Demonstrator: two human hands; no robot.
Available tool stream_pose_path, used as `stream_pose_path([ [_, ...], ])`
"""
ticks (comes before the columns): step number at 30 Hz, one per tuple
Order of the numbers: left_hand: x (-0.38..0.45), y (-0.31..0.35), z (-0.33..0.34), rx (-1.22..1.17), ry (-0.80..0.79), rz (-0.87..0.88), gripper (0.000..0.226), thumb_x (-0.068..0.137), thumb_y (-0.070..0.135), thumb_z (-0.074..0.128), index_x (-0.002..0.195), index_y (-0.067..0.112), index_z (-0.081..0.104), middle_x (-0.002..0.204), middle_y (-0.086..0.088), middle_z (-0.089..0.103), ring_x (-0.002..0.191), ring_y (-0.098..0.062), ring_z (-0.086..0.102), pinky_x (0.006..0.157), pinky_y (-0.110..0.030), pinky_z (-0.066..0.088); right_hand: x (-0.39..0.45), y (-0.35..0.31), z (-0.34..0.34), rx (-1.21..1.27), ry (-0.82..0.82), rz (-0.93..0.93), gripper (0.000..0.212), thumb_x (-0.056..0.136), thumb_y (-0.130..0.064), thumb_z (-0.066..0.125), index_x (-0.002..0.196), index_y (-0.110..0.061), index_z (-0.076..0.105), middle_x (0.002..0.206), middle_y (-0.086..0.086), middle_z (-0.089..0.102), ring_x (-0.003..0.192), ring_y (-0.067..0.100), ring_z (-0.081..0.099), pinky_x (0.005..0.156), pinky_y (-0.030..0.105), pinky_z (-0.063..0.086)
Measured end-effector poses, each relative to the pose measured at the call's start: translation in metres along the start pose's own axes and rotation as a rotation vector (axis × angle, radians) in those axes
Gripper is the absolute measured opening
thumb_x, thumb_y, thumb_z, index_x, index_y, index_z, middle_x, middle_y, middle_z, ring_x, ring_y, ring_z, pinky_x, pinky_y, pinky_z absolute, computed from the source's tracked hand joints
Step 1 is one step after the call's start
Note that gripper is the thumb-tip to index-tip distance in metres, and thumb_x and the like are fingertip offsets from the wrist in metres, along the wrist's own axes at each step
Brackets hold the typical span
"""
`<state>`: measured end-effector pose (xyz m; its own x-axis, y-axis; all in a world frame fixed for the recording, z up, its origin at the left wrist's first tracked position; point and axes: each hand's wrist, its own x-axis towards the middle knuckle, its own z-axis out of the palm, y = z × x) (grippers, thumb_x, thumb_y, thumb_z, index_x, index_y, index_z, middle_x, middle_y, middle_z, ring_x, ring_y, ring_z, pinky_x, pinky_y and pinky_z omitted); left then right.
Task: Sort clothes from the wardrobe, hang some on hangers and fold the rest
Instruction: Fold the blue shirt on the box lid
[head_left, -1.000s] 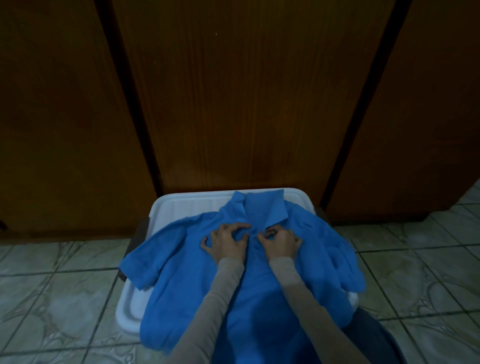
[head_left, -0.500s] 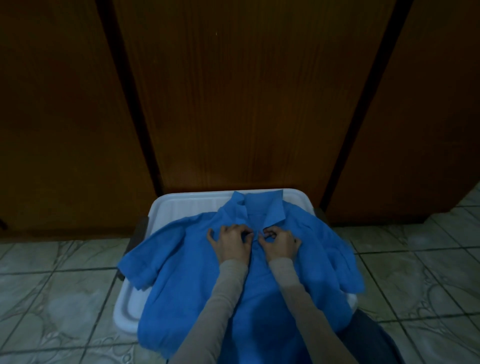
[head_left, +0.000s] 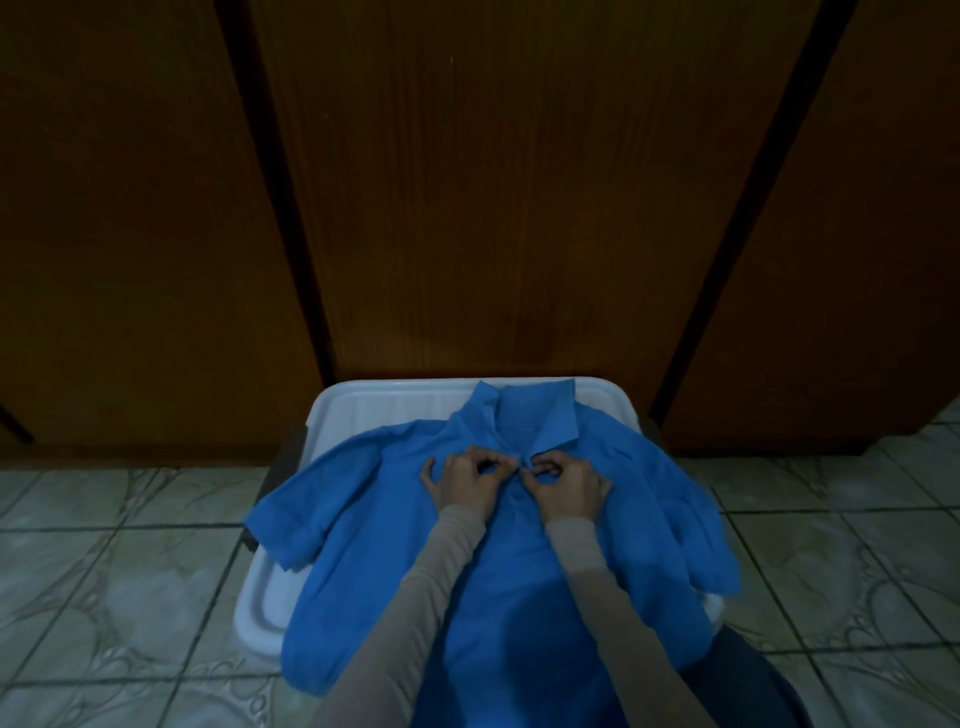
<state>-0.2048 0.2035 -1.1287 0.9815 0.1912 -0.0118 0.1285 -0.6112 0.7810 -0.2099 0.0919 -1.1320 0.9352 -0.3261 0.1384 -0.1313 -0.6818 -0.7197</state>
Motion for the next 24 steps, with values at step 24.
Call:
stream_pose_path([
  [24,-0.0032,0.0009,-0.0023,-0.186,0.019,0.036,0.014,0.085,0.037,0.064,0.073,0.040,0.058,0.079,0.023,0.058,0.081,0.008,0.049,0.105,-0.031,0.007,0.0021,0.0080,0.0028,0.386,-0.030,-0.096,0.004,0.076,-0.008,0.074,0.074,-0.008,0.072,0.071,-0.002,0.068,0.065,-0.001,0.058,0.074,0.027,0.052],
])
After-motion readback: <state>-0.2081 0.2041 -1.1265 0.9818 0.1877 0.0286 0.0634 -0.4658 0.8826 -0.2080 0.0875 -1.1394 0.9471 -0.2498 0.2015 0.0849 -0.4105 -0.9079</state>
